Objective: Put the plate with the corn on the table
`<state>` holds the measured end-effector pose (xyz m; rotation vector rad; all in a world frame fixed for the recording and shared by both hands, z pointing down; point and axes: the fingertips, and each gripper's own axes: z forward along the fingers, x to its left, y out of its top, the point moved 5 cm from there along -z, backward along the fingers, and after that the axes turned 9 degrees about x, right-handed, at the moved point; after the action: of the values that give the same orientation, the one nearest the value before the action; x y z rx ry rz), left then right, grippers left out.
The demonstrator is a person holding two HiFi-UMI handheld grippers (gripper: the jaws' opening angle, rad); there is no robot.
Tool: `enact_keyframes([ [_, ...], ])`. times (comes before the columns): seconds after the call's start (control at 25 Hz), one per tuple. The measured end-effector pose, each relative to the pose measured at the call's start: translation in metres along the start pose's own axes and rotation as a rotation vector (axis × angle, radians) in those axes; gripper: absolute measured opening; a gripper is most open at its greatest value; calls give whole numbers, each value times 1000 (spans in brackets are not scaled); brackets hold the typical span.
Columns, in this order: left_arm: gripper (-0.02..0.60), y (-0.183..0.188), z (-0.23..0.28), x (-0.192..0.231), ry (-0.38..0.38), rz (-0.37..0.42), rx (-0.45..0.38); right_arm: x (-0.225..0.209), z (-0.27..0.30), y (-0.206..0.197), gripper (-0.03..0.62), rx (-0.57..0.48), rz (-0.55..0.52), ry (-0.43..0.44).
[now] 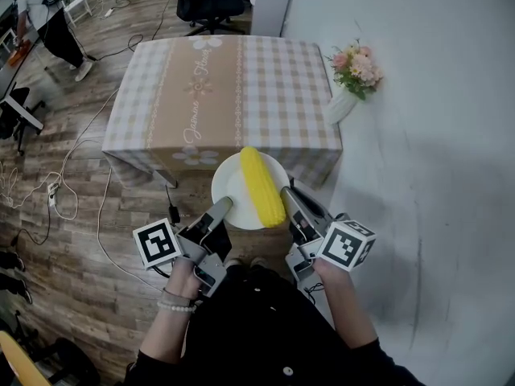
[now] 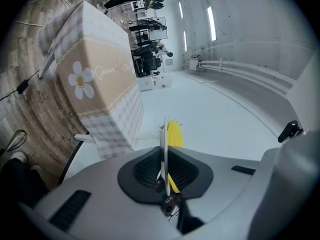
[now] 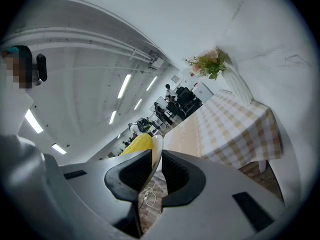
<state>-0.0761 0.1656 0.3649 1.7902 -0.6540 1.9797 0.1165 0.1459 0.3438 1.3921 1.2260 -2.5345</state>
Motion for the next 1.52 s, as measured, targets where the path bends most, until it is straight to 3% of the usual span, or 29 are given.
enact_keyframes([
  [1.0, 34, 17, -27, 6, -1, 23, 48, 21, 16, -23, 91, -57, 10, -44],
  [1.52, 34, 38, -13, 8, 9, 34, 40, 11, 35, -5, 91, -41, 5, -39],
])
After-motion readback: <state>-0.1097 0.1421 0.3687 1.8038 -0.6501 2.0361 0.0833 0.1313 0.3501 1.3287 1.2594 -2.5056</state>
